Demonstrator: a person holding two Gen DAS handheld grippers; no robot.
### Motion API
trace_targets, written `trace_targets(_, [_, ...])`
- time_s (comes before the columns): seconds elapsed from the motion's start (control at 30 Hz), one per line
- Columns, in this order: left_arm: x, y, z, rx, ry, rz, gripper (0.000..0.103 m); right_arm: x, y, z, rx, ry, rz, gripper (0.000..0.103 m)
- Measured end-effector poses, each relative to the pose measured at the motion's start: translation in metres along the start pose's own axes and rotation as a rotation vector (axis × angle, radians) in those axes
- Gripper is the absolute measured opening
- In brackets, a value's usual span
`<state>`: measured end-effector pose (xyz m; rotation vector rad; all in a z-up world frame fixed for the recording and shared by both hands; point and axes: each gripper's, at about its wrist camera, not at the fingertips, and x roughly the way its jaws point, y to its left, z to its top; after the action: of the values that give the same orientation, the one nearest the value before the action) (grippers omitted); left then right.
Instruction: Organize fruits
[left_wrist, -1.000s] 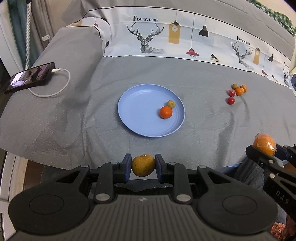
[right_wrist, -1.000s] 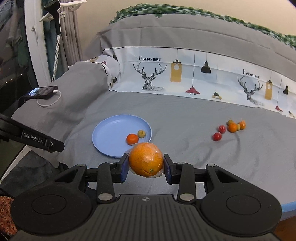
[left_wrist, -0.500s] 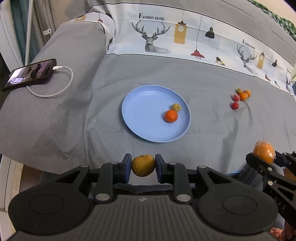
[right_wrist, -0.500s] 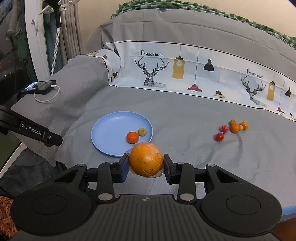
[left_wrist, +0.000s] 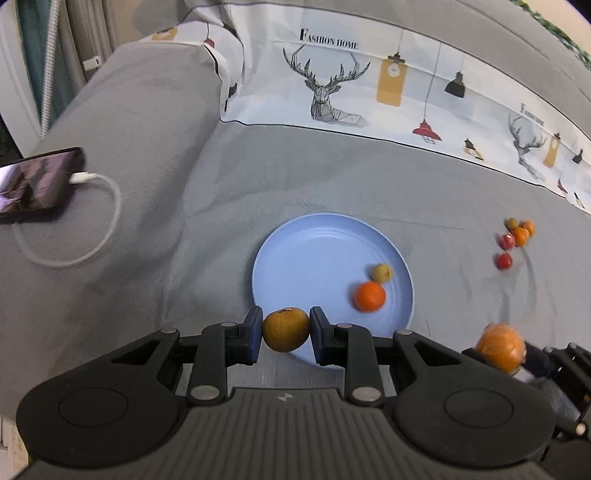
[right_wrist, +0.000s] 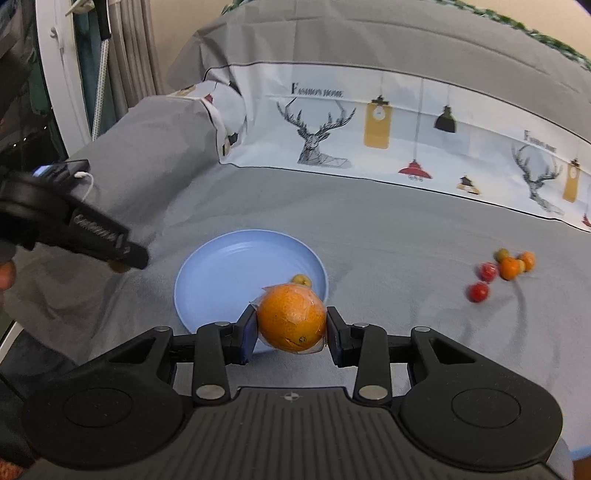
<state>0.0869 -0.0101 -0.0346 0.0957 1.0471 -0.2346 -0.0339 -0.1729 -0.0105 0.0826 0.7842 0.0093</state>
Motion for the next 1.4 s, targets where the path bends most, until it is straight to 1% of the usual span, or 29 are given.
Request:
trace_targets(0.1, [0.026, 0.001, 0.011, -0.018, 0.038, -0.012, 0.030, 0.025, 0.003, 0.008, 0.001, 0.022, 0.008, 0.040])
trace_targets(0.3, [0.073, -0.005, 0.024, 0.013, 0.079, 0.010, 0.030, 0.067, 0.015, 0.020, -0.037, 0.062, 0.019, 0.040])
trace_targets(0.57, [0.120, -0.012, 0.034, 0.073, 0.116, 0.063, 0.030, 0.116, 0.016, 0.025, -0.060, 0.126, 0.006, 0.040])
trace_targets(0.7, [0.134, -0.010, 0.034, 0.086, 0.132, 0.061, 0.030, 0.131, 0.014, 0.024, -0.060, 0.151, 0.016, 0.040])
trace_targets(0.73, [0.136, -0.010, 0.035, 0.085, 0.129, 0.055, 0.032, 0.135, 0.014, 0.024, -0.061, 0.155, 0.021, 0.040])
trace_targets(0.77, [0.135, -0.010, 0.035, 0.081, 0.118, 0.048, 0.038, 0.137, 0.014, 0.024, -0.062, 0.160, 0.030, 0.040])
trace_targets(0.8, [0.133, -0.009, 0.037, 0.074, 0.106, 0.040, 0.064, 0.140, 0.014, 0.025, -0.063, 0.162, 0.039, 0.045])
trace_targets(0.83, [0.130, -0.007, 0.038, 0.064, 0.090, 0.037, 0.092, 0.141, 0.014, 0.027, -0.067, 0.163, 0.043, 0.051])
trace_targets(0.87, [0.125, -0.006, 0.040, 0.050, 0.062, 0.040, 0.101, 0.141, 0.015, 0.029, -0.075, 0.162, 0.037, 0.067])
trace_targets(0.9, [0.118, -0.004, 0.040, 0.033, 0.028, 0.046, 0.103, 0.140, 0.016, 0.031, -0.083, 0.154, 0.029, 0.080])
trace_targets(0.93, [0.112, -0.002, 0.040, 0.024, 0.009, 0.041, 0.103, 0.138, 0.017, 0.033, -0.091, 0.146, 0.024, 0.085])
trace_targets(0.97, [0.109, -0.001, 0.040, 0.024, 0.015, 0.028, 0.103, 0.133, 0.018, 0.035, -0.098, 0.139, 0.022, 0.089])
trace_targets(1.03, [0.101, 0.001, 0.037, 0.027, 0.058, 0.023, 0.103, 0.122, 0.018, 0.035, -0.103, 0.144, 0.032, 0.094])
trace_targets(1.07, [0.094, 0.002, 0.033, 0.027, 0.070, 0.036, 0.103, 0.115, 0.018, 0.034, -0.100, 0.155, 0.035, 0.099])
trace_targets(1.13, [0.075, 0.004, 0.019, 0.032, 0.064, 0.106, 0.103, 0.098, 0.017, 0.027, -0.085, 0.172, 0.032, 0.100])
trace_targets(1.2, [0.054, 0.006, 0.001, 0.043, 0.055, 0.151, 0.103, 0.077, 0.016, 0.018, -0.070, 0.182, 0.029, 0.101])
trace_targets(1.3, [0.024, 0.010, -0.030, 0.059, 0.062, 0.171, 0.103, 0.043, 0.014, 0.002, -0.028, 0.171, 0.023, 0.101])
trace_targets(1.4, [-0.002, 0.013, -0.053, 0.049, 0.038, 0.198, 0.103, 0.010, 0.013, -0.010, 0.005, 0.128, 0.001, 0.102])
